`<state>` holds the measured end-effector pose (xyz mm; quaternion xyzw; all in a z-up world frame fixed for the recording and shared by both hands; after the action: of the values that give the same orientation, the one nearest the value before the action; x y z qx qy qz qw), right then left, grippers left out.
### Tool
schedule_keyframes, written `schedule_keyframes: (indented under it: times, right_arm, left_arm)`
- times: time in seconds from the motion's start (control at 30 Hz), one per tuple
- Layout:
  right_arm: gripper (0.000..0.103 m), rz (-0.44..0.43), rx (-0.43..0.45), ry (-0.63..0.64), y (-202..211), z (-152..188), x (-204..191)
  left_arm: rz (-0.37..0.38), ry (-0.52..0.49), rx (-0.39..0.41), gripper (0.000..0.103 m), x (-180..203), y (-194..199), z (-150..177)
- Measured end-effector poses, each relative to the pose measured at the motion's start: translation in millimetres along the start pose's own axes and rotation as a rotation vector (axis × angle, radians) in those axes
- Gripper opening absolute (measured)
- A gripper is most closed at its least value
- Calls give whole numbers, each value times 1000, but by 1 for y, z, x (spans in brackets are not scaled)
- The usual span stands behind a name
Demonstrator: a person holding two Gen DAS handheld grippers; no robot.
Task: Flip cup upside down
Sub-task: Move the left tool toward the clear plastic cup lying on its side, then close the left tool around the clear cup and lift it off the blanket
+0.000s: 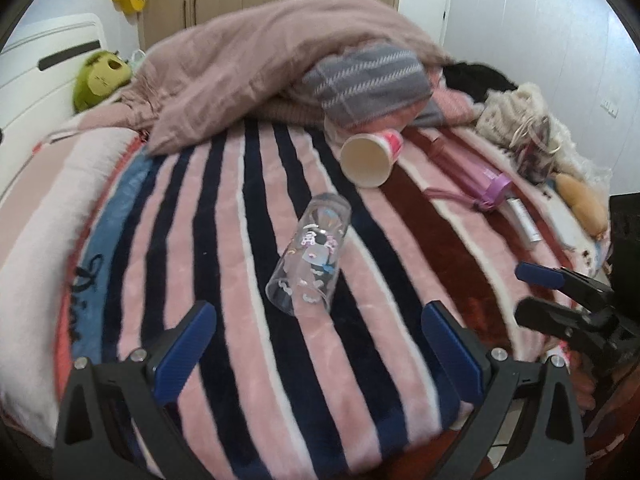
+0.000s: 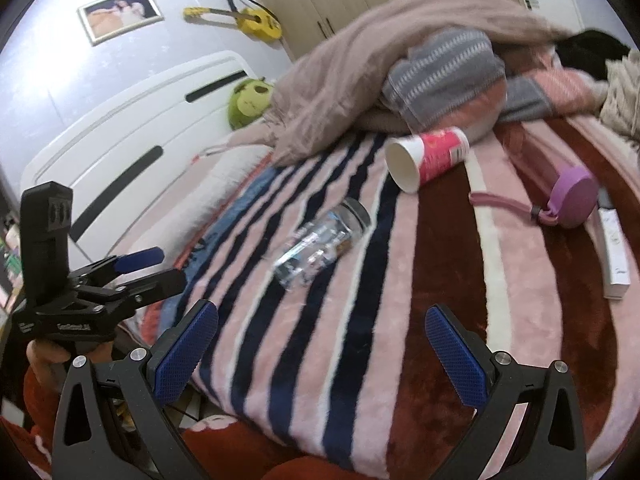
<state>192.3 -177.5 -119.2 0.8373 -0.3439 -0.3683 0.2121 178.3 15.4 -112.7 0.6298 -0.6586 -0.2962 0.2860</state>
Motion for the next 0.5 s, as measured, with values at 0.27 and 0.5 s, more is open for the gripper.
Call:
schedule_keyframes:
  times: [0.27, 0.5]
  right_arm:
    - [103, 6, -88, -39, -66, -5, 41]
    - [103, -20, -106, -57, -89, -8, 47]
  left_arm:
    - [-3, -32, -110, 88, -13, -110, -11]
    - [79, -44, -137, 64, -11, -137, -8]
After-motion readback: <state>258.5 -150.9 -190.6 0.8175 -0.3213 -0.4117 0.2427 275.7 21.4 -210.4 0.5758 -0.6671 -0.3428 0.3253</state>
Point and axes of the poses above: each gripper's, at about its wrist camera, not at the fingertips, and y roughly against the way its jaws point, x to its right, z to its underside, the point moved 2 cm from there along -y, roughly the way its jaws point, and after that the axes turned 4 degrees about -y, right-handed, at the moved point
